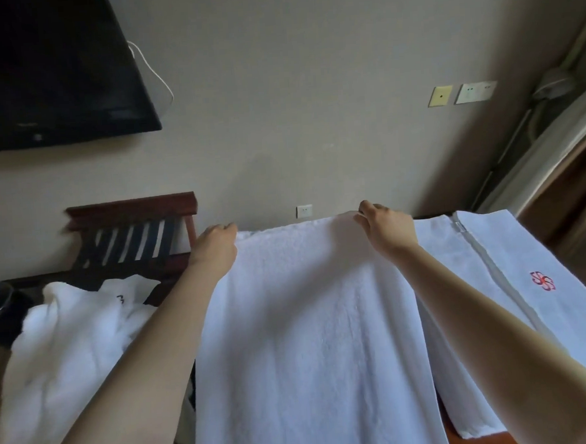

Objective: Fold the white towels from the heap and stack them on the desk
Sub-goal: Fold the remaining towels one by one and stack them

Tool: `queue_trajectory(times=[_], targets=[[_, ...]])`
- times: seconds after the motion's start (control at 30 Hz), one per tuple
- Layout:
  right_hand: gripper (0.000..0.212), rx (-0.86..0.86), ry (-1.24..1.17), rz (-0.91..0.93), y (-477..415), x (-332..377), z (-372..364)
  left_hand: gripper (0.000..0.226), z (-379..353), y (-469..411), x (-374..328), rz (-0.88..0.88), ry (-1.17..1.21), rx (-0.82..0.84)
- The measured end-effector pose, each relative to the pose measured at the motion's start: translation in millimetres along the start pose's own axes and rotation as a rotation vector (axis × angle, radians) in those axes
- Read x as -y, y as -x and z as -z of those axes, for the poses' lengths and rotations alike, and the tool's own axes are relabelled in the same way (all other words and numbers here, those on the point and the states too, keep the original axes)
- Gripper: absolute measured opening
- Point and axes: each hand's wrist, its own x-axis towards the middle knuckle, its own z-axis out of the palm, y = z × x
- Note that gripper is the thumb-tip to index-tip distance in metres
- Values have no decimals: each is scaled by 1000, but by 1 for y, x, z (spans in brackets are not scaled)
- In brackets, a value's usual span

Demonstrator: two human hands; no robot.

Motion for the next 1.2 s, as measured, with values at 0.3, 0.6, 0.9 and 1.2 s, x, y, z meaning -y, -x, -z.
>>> queue_trajectory(times=[0.3,0.6,0.9,1.2], targets=[[24,147,-17,40,-28,-7,-79,14,-73,-38,20,41,46,177],[24,273,-99,9,-38,-22,-134,26,-120,-62,25,75,-29,342],[22,383,-55,-18,-31,-35,-172,23,-158,-74,29,36,-274,342],[5,121,-190,-18,21,-28,-145,8,-141,-16,33,-58,-36,126]])
